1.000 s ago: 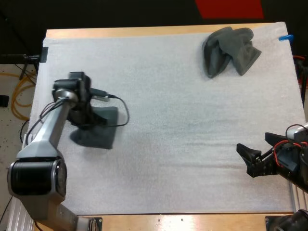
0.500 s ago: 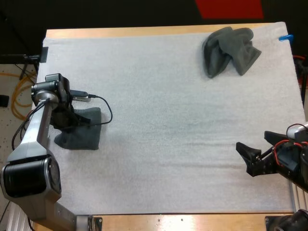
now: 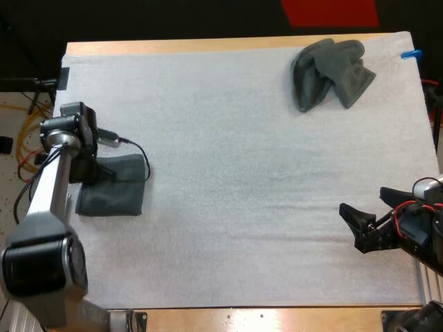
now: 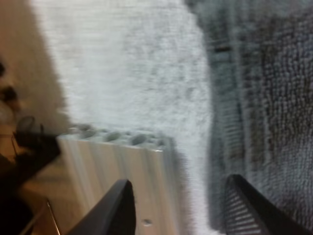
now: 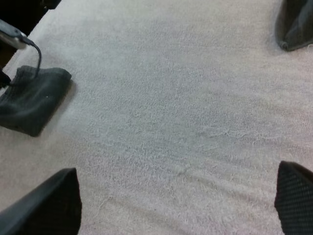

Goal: Pick towel from pile fold and stack

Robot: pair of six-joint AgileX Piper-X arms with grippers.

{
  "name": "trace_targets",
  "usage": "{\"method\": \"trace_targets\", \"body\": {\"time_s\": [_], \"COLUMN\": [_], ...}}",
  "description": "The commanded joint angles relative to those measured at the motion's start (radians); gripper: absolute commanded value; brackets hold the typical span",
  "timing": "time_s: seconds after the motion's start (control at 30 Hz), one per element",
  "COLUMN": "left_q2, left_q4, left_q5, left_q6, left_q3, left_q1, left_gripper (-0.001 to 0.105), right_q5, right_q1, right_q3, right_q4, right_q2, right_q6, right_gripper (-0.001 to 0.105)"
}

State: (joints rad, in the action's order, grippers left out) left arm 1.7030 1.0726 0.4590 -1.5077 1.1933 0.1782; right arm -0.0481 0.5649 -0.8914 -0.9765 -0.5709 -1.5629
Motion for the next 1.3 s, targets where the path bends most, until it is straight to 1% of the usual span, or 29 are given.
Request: {"method": "trace_targets", "body": {"time_s": [0.0,0.07,0.1,0.13,0.2,0.23,0.3,0.33,0.4,0.5,0.67,0.83,0.93,1.03,1.1,1.13,1.2,1.27], "left_q2": [-0.049,-0.095,-0.130,-0.149,-0.230,-0.244,-0.320,-0.348,-0.425,-0.526,-0.646,-0.736,-0.782,-0.813,-0.834,-0.839,-0.849,-0.854], "left_q4": [0.000,0.000,0.000,0.000,-0.002,-0.002,-0.008,-0.009,-0.009,-0.009,-0.009,-0.009,-0.009,-0.009,-0.009,-0.009,-0.009,-0.013], "left_q5": [-0.011,-0.055,-0.099,-0.126,-0.250,-0.272,-0.390,-0.414,-0.495,-0.570,-0.613,-0.614,-0.633,-0.635,-0.660,-0.664,-0.664,-0.664], "left_q6": [0.003,0.003,0.001,0.000,-0.020,-0.022,-0.040,-0.041,-0.053,-0.086,-0.088,-0.088,-0.088,-0.088,-0.080,-0.080,-0.080,-0.062], "left_q3": [0.020,0.026,0.026,0.026,0.026,0.026,0.026,0.026,0.026,0.026,0.026,0.026,0.026,0.026,0.026,0.026,0.026,0.026], "left_q1": [0.000,0.000,0.000,0.000,0.000,0.000,0.000,0.000,0.000,0.000,0.000,0.000,0.000,0.000,0.000,-0.004,-0.019,-0.039], "left_gripper": [0.042,0.042,0.042,0.042,0.042,0.042,0.042,0.042,0.042,0.042,0.042,0.042,0.042,0.042,0.042,0.042,0.042,0.042], "right_q5": [-0.001,-0.001,-0.001,-0.001,-0.009,-0.015,-0.021,-0.021,-0.021,-0.021,-0.021,-0.017,-0.017,-0.028,-0.051,-0.057,-0.080,-0.095], "right_q1": [0.002,0.002,0.002,0.002,0.002,0.002,0.002,0.002,0.002,0.002,0.002,-0.030,-0.093,-0.177,-0.264,-0.279,-0.375,-0.444], "right_q3": [-0.002,-0.002,-0.002,-0.002,-0.002,-0.002,-0.002,-0.002,-0.002,-0.002,-0.002,-0.005,-0.024,-0.061,-0.092,-0.101,-0.133,-0.158], "right_q4": [0.011,0.011,0.011,0.011,0.011,0.011,0.011,0.013,0.015,0.015,0.025,0.089,0.108,0.107,0.104,0.105,0.105,0.084], "right_q2": [0.007,0.007,0.007,0.007,0.007,0.007,0.007,0.007,0.007,-0.002,-0.072,-0.169,-0.230,-0.273,-0.296,-0.298,-0.301,-0.301], "right_q6": [-0.005,-0.005,-0.005,-0.005,-0.005,-0.005,0.009,0.018,0.026,0.026,0.009,-0.015,-0.043,-0.090,-0.119,-0.124,-0.140,-0.154], "right_gripper": [0.078,0.078,0.078,0.078,0.078,0.078,0.078,0.078,0.078,0.078,0.078,0.078,0.078,0.078,0.078,0.078,0.078,0.078]}}
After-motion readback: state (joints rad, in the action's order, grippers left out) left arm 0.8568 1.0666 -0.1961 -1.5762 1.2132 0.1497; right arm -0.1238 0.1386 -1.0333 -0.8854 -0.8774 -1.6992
